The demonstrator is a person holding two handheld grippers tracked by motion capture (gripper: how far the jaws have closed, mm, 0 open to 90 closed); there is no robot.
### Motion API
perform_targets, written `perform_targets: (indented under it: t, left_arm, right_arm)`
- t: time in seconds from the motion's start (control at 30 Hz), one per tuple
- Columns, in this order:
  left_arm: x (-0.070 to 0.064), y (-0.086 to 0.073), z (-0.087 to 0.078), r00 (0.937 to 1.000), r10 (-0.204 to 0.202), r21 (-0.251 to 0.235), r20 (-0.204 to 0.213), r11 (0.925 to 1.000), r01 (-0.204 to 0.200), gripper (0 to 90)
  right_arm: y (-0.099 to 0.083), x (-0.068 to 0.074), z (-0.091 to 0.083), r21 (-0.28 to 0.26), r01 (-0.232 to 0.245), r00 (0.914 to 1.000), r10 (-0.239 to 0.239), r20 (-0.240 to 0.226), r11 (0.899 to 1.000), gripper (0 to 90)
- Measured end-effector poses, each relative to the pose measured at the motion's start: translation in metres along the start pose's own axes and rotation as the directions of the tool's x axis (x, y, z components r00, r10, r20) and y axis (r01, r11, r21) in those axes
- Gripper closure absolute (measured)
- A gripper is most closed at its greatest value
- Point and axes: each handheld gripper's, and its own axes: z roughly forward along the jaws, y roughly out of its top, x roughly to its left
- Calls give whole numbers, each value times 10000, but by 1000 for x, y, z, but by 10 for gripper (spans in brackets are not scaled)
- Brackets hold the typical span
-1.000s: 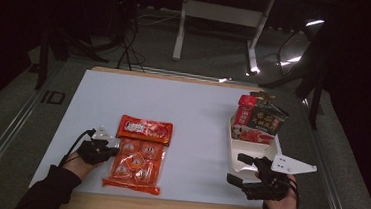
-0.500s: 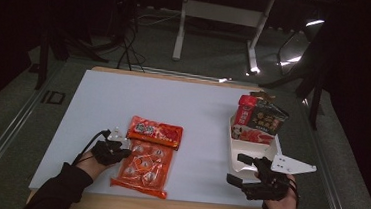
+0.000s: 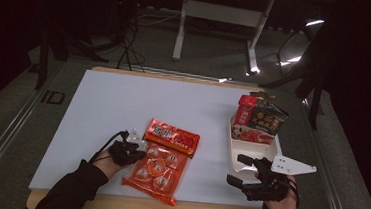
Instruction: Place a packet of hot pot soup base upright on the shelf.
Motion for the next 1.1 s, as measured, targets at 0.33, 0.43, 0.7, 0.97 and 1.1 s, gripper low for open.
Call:
perform_targets:
  t: [0.33,0.43,0.7,0.97,1.1]
  left_arm:
    - [-2,-12,-21,9989,-15,-270,466,9996,28,900]
    - [-6,-20,-29,9982,-4,-232,599,9997,17,900]
    - [-14,-40,-38,9970,61,153,769,9999,-73,900]
    - [-24,-40,-33,9966,109,289,818,9995,-133,900]
    - [-28,-36,-28,9950,160,227,989,9996,-183,900]
  right_arm:
    - [1,0,-1,-324,155,9999,-157,-42,9994,178]
    - [2,1,-2,-365,283,9995,-278,149,9989,176]
    - [1,2,-2,-345,91,9999,-88,95,9994,164]
    - [1,3,0,-240,159,9998,-156,115,9996,163]
    - [1,3,2,-179,183,9998,-181,86,9997,163]
